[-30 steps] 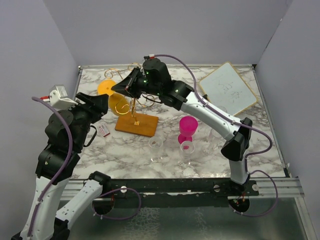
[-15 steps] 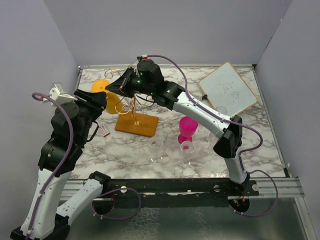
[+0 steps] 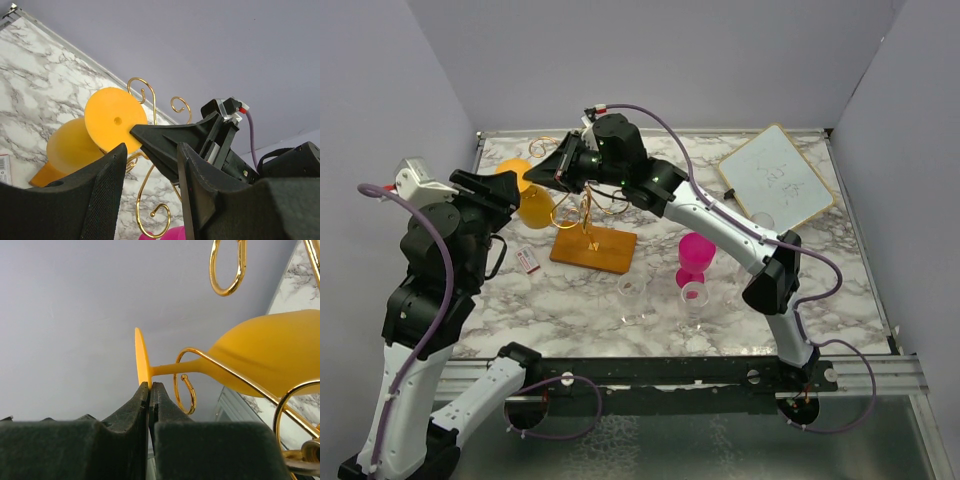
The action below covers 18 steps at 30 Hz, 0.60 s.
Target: Place the wine glass upside down on the wine glass rack
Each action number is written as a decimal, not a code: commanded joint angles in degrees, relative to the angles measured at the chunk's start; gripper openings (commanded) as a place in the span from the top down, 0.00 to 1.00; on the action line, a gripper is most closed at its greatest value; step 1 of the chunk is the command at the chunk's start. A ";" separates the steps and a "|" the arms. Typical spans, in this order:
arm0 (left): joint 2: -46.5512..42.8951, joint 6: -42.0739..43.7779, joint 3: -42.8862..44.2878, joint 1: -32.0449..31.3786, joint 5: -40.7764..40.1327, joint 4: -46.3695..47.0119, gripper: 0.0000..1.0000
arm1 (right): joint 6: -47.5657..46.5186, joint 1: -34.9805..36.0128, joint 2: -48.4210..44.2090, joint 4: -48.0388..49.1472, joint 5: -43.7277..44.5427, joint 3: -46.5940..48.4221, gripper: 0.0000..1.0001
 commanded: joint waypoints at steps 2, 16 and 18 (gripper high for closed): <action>0.23 3.09 2.31 0.12 -2.14 0.00 0.54 | -1.45 0.38 -0.69 -0.82 -3.80 0.55 0.99; 0.40 6.05 3.22 0.09 -2.29 0.00 0.53 | -5.53 0.35 -6.27 -6.11 2.62 -5.43 0.94; 0.44 6.29 3.22 0.12 -2.31 0.00 0.53 | -5.86 0.39 -6.64 -6.32 3.60 -5.86 0.90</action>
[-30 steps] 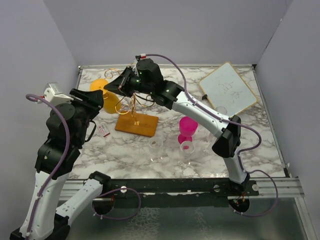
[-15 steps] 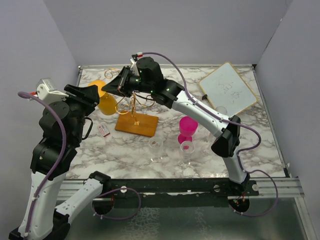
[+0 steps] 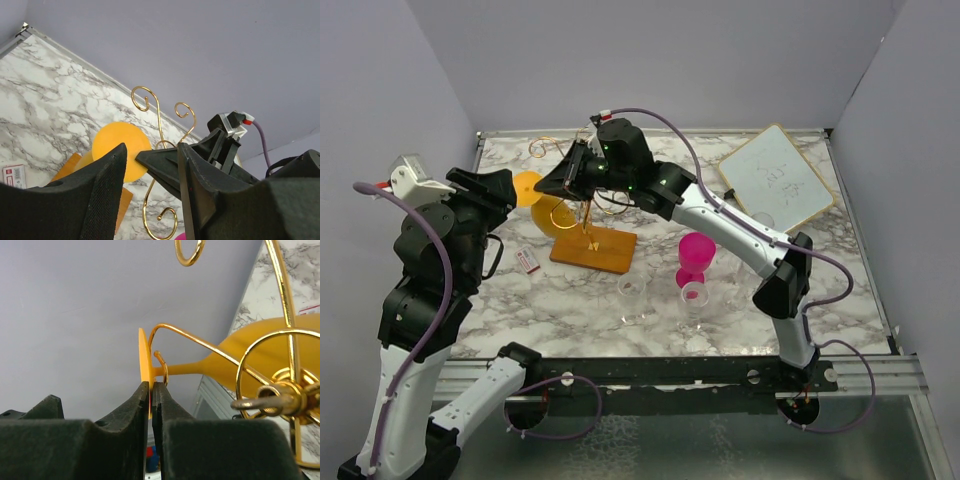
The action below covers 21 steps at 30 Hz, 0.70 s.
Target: Place the wine glass upside down on the wine glass rack
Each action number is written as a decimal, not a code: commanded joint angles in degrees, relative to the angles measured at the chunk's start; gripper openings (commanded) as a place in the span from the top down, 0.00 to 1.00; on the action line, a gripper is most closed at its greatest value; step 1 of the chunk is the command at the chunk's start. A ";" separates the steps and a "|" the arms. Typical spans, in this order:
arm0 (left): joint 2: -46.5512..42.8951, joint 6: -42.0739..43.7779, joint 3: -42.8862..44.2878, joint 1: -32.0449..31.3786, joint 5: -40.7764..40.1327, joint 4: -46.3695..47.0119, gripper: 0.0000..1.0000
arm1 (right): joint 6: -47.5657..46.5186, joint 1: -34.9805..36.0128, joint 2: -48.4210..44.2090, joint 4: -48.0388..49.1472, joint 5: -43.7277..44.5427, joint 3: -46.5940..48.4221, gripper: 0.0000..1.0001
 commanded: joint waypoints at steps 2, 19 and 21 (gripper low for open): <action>0.11 1.90 1.25 0.11 -1.19 -0.08 0.53 | -2.64 0.36 -3.51 -3.18 4.29 -0.97 0.86; 1.79 7.16 3.56 0.13 4.06 -0.26 0.45 | -6.17 0.37 -12.28 -7.25 12.39 -5.53 0.52; 2.00 7.87 3.83 0.08 5.12 -0.19 0.44 | -7.53 0.36 -14.68 -6.94 13.71 -7.80 0.52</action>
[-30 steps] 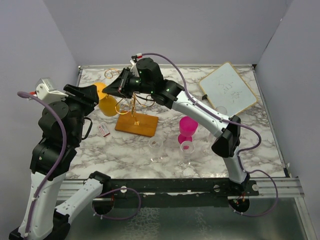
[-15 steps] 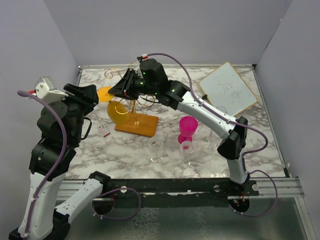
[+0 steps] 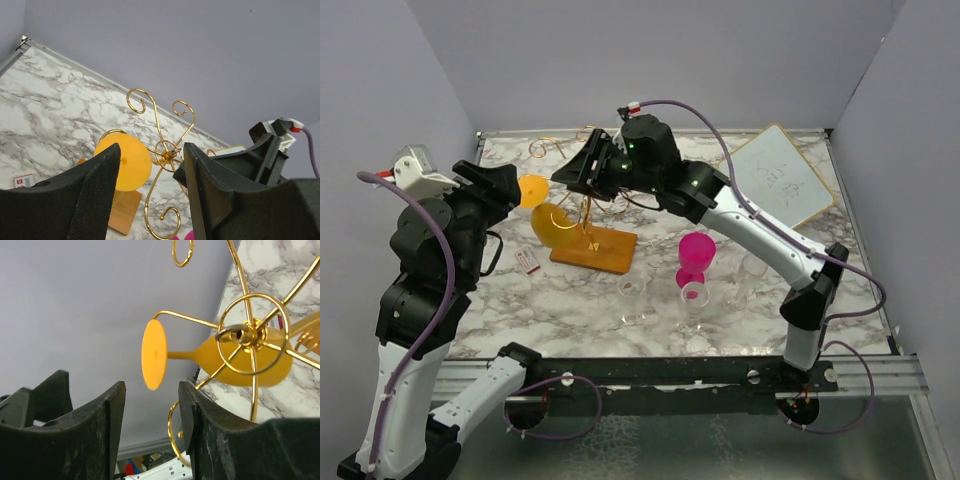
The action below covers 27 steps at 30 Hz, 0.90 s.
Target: Place the wine glass upside down on the wine glass rack
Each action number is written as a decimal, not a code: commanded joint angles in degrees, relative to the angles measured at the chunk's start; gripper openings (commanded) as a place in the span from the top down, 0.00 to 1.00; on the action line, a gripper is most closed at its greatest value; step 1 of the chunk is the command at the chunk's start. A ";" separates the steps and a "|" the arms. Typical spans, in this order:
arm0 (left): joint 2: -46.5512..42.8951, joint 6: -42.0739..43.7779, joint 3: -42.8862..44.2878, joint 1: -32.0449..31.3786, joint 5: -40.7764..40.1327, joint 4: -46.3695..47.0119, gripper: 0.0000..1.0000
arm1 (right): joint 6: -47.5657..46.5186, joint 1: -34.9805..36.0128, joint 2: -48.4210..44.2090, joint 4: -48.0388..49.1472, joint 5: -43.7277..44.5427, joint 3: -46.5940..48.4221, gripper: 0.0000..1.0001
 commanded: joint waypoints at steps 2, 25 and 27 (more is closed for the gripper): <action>0.74 3.57 2.00 0.15 4.54 -0.15 0.43 | -5.45 0.34 -8.89 -0.59 6.83 -5.09 0.52; 4.59 17.02 3.68 0.07 22.20 10.19 0.40 | -28.98 0.21 -32.26 -32.25 34.40 -32.69 0.52; 4.71 18.26 3.51 0.13 23.02 11.66 0.40 | -28.12 0.28 -30.64 -34.19 30.71 -34.47 0.53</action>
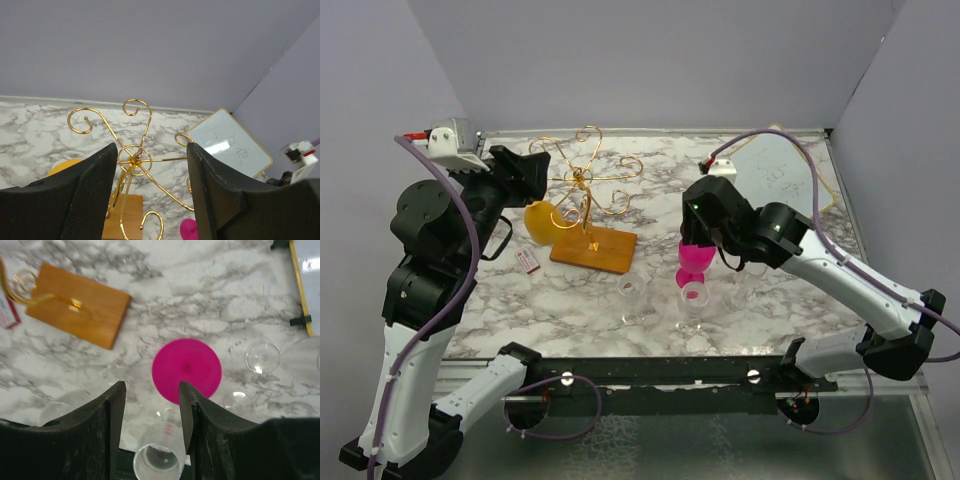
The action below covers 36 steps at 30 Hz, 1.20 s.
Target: Place the wine glass upside down on the wine glass rack
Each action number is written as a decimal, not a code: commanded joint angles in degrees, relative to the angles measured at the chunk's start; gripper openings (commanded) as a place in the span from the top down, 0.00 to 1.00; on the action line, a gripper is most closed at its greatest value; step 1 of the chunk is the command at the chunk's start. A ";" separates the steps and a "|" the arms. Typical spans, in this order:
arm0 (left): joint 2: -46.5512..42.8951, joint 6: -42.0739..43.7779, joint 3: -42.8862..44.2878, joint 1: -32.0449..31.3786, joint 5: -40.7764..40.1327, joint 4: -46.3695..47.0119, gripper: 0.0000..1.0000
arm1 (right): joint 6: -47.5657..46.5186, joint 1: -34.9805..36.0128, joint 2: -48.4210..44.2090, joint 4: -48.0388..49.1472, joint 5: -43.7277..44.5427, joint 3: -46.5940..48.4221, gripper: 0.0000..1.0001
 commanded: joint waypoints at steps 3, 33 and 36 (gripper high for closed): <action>0.19 5.07 -0.37 0.17 4.49 7.02 0.40 | 1.10 0.34 4.10 -9.03 -8.11 -5.09 0.55; 1.52 5.14 0.12 0.15 6.95 9.45 0.38 | -7.69 -0.36 10.14 4.37 -5.02 -10.31 0.98; 2.08 4.43 0.31 0.07 8.33 10.46 0.38 | -7.86 -0.31 8.24 5.90 -3.61 -10.34 0.99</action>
